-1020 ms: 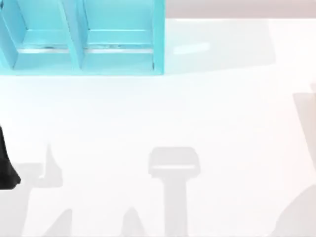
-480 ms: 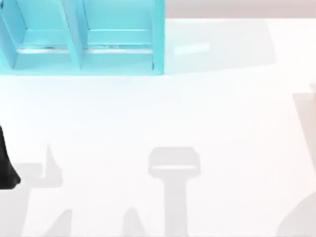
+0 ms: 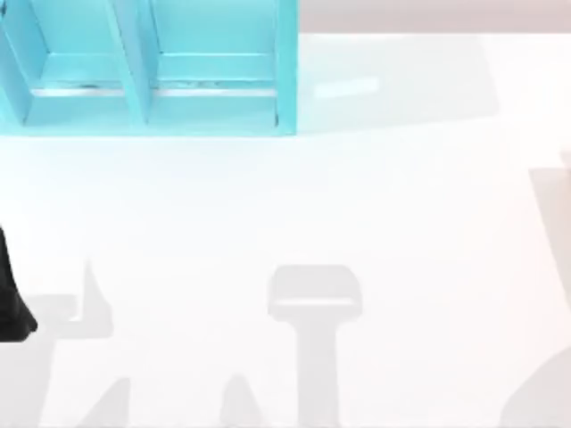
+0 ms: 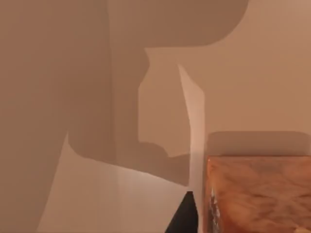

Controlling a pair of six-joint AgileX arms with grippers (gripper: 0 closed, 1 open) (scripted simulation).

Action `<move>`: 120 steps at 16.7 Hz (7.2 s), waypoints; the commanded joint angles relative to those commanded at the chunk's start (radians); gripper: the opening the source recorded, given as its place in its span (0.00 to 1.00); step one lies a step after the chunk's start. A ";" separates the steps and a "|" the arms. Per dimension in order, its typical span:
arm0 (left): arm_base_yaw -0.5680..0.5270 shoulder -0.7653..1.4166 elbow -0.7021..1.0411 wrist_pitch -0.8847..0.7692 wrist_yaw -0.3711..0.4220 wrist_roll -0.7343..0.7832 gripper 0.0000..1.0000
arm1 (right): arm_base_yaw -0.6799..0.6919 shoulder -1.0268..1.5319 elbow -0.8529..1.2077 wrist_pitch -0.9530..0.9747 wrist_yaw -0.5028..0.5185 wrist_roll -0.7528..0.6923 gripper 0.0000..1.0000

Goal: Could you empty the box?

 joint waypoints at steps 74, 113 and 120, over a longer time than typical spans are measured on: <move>0.000 0.000 0.000 0.000 0.000 0.000 1.00 | 1.121 -0.200 -0.246 0.047 -0.002 1.118 0.00; 0.000 0.000 0.000 0.000 0.000 0.000 1.00 | 1.117 -0.329 -0.027 -0.303 -0.002 1.113 1.00; 0.000 0.000 0.000 0.000 0.000 0.000 1.00 | 1.050 -0.263 0.037 -0.343 -0.003 1.047 1.00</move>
